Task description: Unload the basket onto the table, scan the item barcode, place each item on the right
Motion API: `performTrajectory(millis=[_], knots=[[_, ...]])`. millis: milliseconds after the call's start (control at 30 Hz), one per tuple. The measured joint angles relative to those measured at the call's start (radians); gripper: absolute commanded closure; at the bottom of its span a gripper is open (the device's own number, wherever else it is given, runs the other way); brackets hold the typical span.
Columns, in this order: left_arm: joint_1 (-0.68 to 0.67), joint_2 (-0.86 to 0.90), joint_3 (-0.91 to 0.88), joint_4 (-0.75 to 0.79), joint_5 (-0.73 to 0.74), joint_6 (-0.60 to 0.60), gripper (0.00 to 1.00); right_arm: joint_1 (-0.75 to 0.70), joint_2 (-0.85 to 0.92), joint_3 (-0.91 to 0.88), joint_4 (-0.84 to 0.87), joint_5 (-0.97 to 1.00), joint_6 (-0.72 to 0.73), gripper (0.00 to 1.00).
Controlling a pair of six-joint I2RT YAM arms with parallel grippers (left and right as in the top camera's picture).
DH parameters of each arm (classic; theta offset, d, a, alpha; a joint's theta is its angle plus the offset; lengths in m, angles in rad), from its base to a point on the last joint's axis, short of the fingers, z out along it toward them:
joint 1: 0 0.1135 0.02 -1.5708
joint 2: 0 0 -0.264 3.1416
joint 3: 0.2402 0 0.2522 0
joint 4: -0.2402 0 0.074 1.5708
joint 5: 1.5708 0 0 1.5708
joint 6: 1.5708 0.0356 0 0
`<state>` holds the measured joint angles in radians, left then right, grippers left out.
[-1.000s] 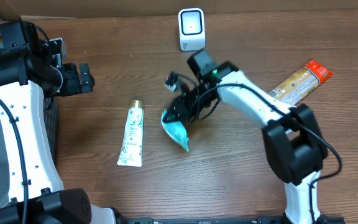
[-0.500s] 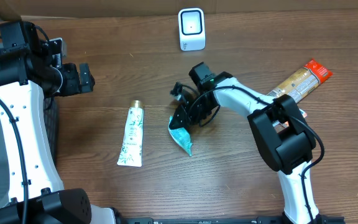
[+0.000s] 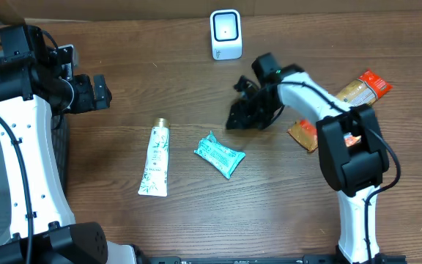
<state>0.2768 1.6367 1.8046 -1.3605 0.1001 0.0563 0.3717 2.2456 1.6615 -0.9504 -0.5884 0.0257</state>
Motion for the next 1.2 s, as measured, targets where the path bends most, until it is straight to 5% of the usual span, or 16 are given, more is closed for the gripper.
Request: performTrajectory(millis=[100,367,567,1200], knots=[[0.000,0.000,0.000,0.000,0.000,0.000,0.00,-0.018,0.000,0.077,-0.094,0.069,0.002,0.69],[0.000,0.000,0.000,0.000,0.000,0.000,0.00,0.079,-0.019,0.173,-0.245,0.129,0.010,0.71],[0.000,0.000,0.000,0.000,0.000,0.000,0.00,0.220,-0.019,0.139,-0.195,0.153,0.085,0.96],[0.000,0.000,0.000,0.000,0.000,0.000,0.00,0.304,0.037,0.139,-0.125,0.338,0.322,0.96]])
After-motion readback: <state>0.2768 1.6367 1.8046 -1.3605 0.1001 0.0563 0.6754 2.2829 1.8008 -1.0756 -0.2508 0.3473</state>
